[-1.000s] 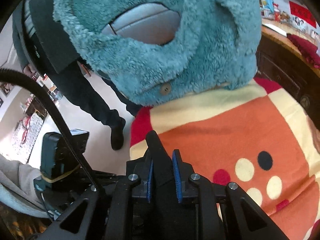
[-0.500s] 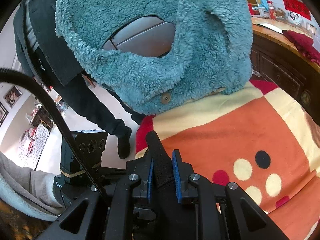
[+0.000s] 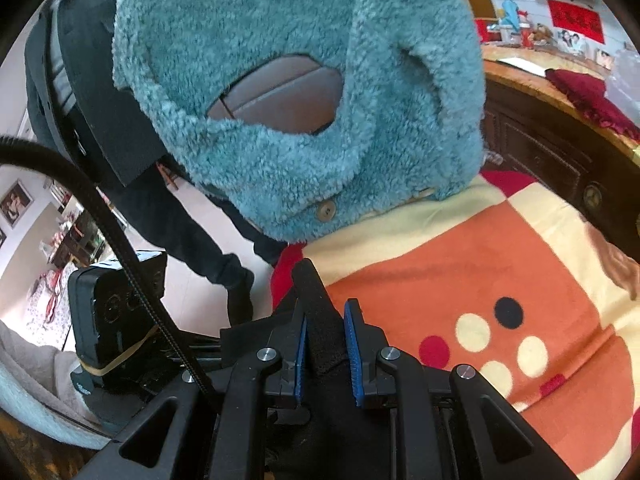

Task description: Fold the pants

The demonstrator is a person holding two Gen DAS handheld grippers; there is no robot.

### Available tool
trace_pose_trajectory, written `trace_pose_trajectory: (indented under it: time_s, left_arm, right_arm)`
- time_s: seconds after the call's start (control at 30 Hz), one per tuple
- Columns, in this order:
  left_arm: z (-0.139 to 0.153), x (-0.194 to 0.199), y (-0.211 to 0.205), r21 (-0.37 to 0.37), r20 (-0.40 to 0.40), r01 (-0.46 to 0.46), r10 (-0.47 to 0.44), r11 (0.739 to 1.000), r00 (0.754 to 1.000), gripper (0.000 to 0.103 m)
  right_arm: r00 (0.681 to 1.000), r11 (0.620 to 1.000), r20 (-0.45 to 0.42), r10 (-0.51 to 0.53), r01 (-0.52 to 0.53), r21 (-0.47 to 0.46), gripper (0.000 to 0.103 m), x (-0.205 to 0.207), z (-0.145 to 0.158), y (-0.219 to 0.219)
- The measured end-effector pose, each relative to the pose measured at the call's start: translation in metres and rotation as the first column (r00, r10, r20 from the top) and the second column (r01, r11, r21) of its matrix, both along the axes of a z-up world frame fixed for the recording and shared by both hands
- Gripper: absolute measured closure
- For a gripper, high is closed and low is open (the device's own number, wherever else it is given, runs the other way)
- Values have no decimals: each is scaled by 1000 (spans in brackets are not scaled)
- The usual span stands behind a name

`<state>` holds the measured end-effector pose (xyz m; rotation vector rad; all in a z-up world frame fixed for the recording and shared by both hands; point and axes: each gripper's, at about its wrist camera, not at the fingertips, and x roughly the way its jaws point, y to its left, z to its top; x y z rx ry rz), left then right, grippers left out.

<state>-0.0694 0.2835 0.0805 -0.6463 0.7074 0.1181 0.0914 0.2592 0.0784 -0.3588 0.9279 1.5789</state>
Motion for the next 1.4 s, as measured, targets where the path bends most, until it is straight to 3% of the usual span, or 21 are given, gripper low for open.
trace_pose_trajectory:
  time_s: [0.2,0.5,0.9,1.13,1.4]
  left_arm:
    - [19,5,-16,74,5,28,-28,997,1000,78]
    - [53,22,-42,128,59,104,-113,986,992,79]
    - [78,53,-97,164,106,281,-300,946,948,80]
    - [73,77,-145,188,72,392,-411,901,909,80]
    - [45,102,-202,202,5,476,-487,856,873,80]
  right_arm:
    - [997,996,-24,-67,68,65,86,5,17,-26]
    - [985,971,-68,-158,168,172,86,12,45,-72]
    - [950,913,-105,-294,311,264,86,22,73,-169]
    - [908,870,-128,-398,418,263,86,30,65,-235]
    - [836,818,-182,-517,545,184,86,55,26,-298]
